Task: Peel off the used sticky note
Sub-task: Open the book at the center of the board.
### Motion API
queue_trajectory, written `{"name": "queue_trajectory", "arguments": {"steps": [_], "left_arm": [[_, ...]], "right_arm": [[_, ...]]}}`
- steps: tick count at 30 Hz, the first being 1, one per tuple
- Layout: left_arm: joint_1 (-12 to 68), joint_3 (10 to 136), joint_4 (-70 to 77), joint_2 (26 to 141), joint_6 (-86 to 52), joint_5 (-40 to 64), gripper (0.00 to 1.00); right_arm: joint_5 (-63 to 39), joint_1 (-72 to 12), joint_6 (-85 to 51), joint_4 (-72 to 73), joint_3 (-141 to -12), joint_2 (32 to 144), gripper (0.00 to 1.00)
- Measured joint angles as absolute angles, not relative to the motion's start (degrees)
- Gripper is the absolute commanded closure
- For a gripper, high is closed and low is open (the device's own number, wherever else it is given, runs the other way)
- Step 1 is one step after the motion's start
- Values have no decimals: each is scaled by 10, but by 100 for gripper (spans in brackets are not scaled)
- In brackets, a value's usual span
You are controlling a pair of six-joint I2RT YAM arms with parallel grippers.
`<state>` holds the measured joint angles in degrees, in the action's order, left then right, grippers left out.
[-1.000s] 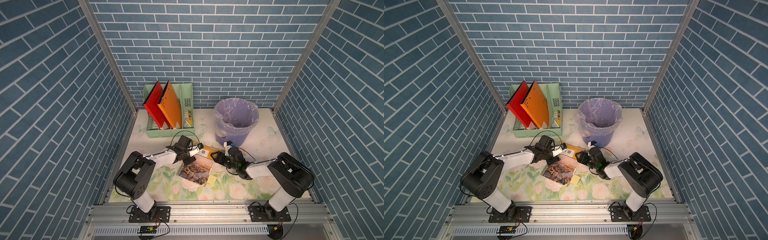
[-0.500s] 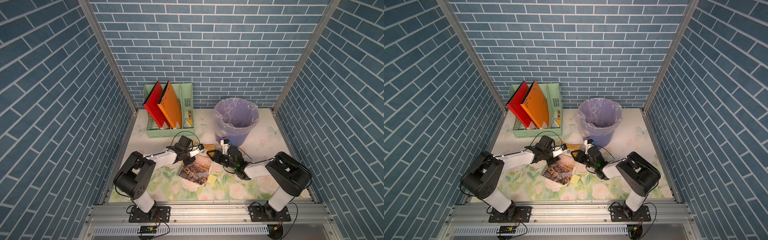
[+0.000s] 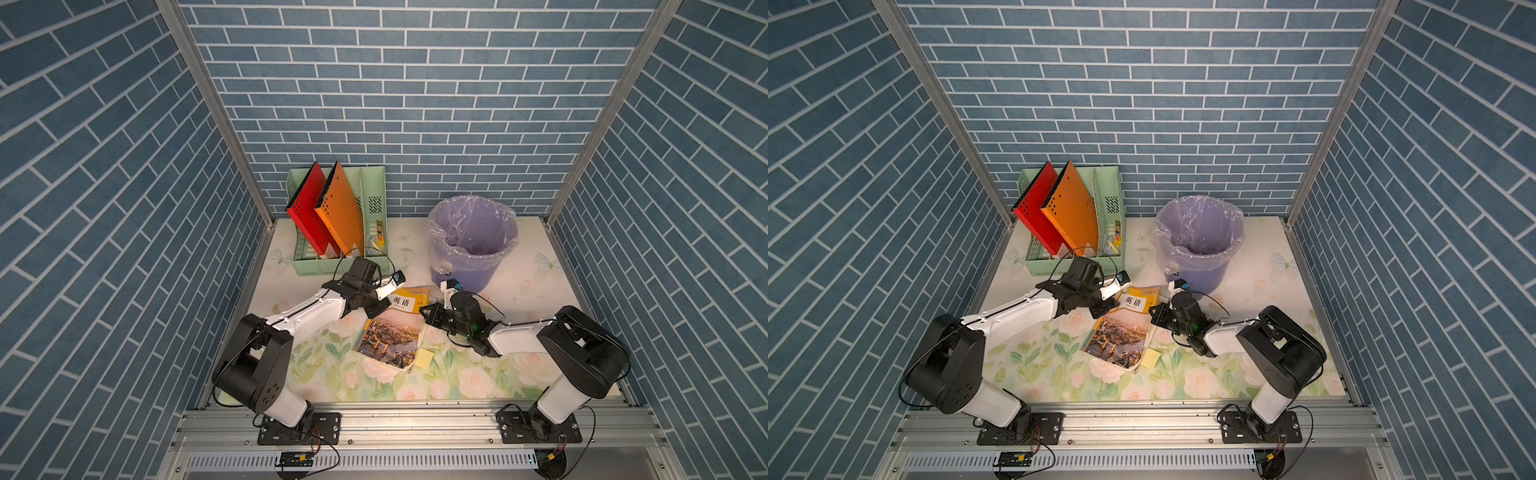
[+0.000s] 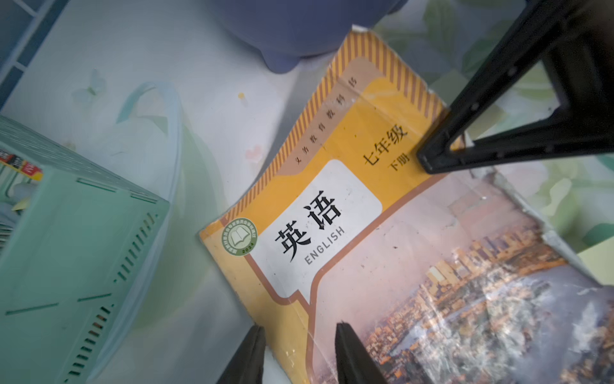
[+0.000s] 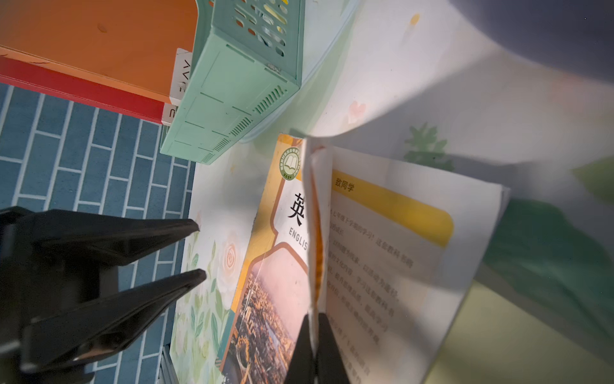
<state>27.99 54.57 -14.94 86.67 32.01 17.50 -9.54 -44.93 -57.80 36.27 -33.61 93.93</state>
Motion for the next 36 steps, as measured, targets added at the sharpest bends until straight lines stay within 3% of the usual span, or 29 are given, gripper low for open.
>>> {"name": "queue_trajectory", "arguments": {"steps": [2,5,7,13,24,26,33,36], "left_arm": [[280,555,-166,845,307,194,33],[280,583,-199,825,269,234,20],[280,602,-216,816,241,265,17],[275,618,-248,788,185,330,16],[264,564,-305,740,179,314,19],[250,561,-316,724,186,317,22],[229,517,-322,696,201,295,57],[226,512,-323,696,210,275,81]], "right_arm": [[-86,-459,-571,320,-359,925,100],[-62,-480,-570,245,-406,897,100],[-36,-502,-572,195,-444,880,100],[30,-548,-624,97,-552,880,100],[88,-570,-698,31,-661,950,100],[90,-570,-703,34,-661,950,100],[88,-571,-705,45,-661,950,100],[89,-573,-705,49,-661,950,96]]}}
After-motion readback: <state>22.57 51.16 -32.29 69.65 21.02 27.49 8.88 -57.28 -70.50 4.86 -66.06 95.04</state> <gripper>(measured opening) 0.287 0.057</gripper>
